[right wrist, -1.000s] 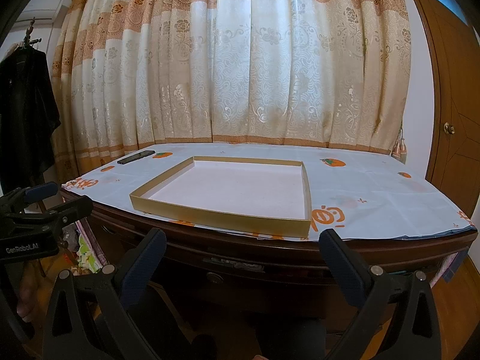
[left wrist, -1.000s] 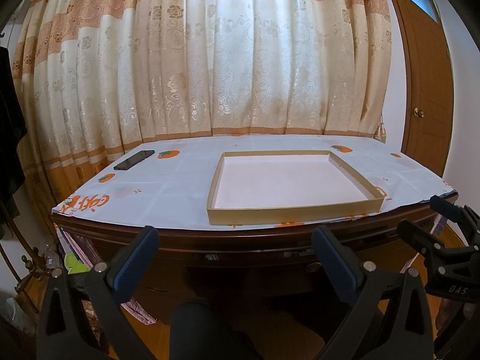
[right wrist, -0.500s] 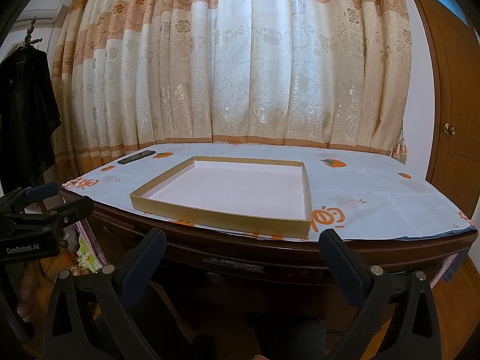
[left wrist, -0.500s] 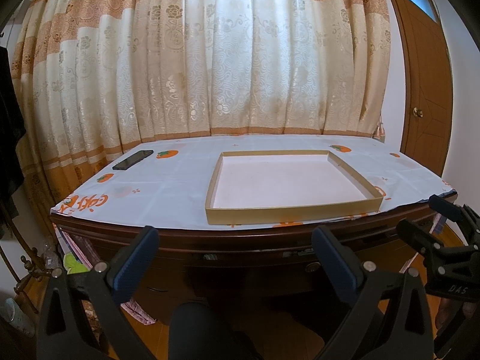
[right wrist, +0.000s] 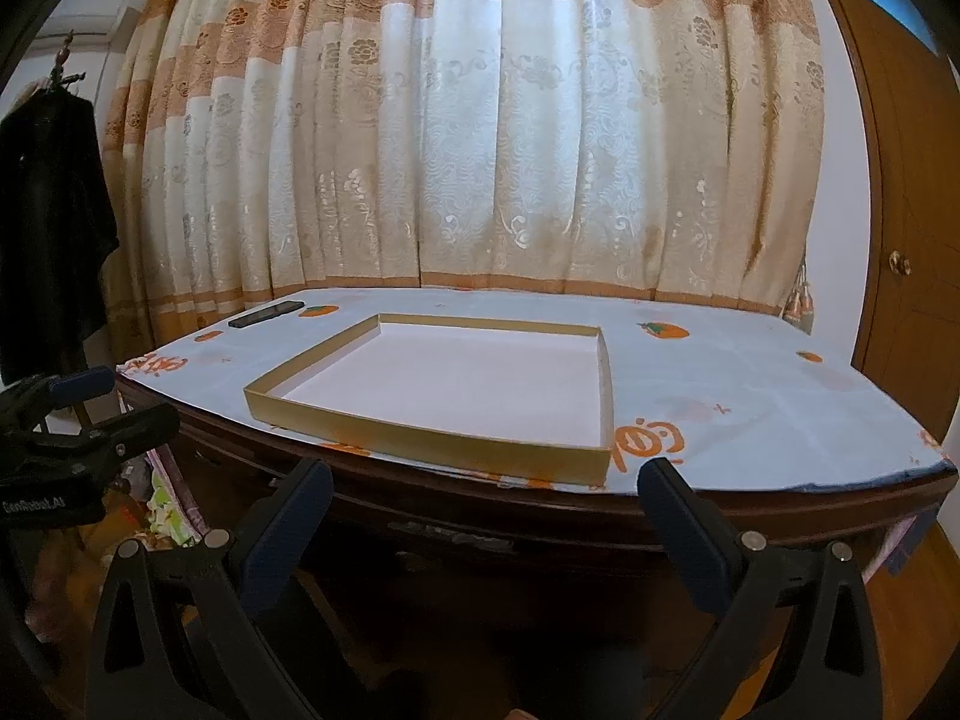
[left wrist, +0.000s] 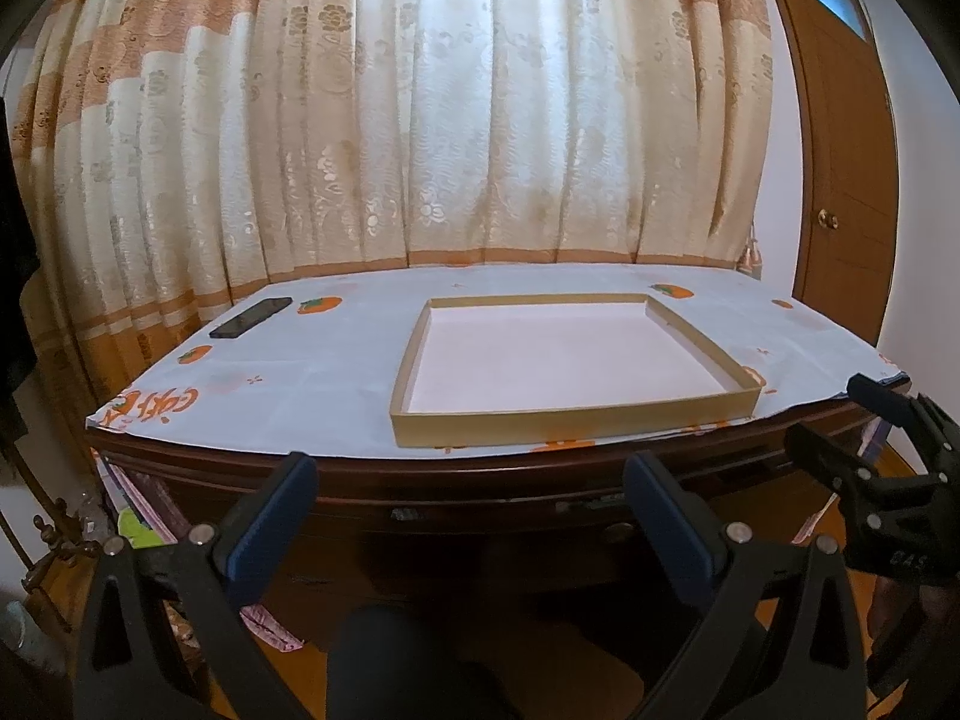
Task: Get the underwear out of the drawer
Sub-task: 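Lower both tools toward the open drawer below the dresser top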
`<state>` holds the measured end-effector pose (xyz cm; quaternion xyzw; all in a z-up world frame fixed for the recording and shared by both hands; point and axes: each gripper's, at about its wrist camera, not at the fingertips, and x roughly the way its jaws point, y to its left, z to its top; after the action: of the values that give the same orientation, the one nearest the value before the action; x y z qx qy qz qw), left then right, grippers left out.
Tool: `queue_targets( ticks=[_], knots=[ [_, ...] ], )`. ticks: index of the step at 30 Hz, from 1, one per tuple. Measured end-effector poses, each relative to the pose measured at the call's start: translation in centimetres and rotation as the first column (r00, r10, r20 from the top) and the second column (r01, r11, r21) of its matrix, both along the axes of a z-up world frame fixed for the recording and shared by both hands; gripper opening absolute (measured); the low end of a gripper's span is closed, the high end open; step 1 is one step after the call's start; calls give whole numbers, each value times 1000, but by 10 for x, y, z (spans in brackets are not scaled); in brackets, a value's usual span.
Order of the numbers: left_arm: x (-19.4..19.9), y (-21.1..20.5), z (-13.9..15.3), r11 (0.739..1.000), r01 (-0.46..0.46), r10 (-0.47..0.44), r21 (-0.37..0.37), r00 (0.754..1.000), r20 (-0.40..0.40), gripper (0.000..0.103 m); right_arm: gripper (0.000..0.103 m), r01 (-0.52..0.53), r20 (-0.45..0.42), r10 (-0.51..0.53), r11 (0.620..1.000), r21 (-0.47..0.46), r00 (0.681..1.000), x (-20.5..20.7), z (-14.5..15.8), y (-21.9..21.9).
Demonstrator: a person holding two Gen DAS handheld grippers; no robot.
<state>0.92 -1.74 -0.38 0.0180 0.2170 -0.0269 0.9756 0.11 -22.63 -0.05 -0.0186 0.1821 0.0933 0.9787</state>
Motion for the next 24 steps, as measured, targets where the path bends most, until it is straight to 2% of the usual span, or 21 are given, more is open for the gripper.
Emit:
queue_targets(
  ticks=[3,8,12,19,24],
  knots=[
    [5,0,-3,1000,3,-3,0,1000,-4,103,103,-17,35,18,999,-27,999,5,-7,-3],
    [12,-3,-10,1000,9,-9,3,1000,-16,103,103,-62,64,63,998,-12,996,16,-19,-13],
    [19,-4,-19,1000,16,-16,5,999,-32,103,103,-70,136,71,997,-15,988,19,-29,-17],
    [32,-2,-35,1000,17,-17,-10,998,-65,103,103,-103,272,115,993,-56,955,26,-49,-15],
    [38,1,-41,1000,12,-14,-23,998,-66,103,103,-143,301,161,986,-80,940,36,-59,-6]
  ],
)
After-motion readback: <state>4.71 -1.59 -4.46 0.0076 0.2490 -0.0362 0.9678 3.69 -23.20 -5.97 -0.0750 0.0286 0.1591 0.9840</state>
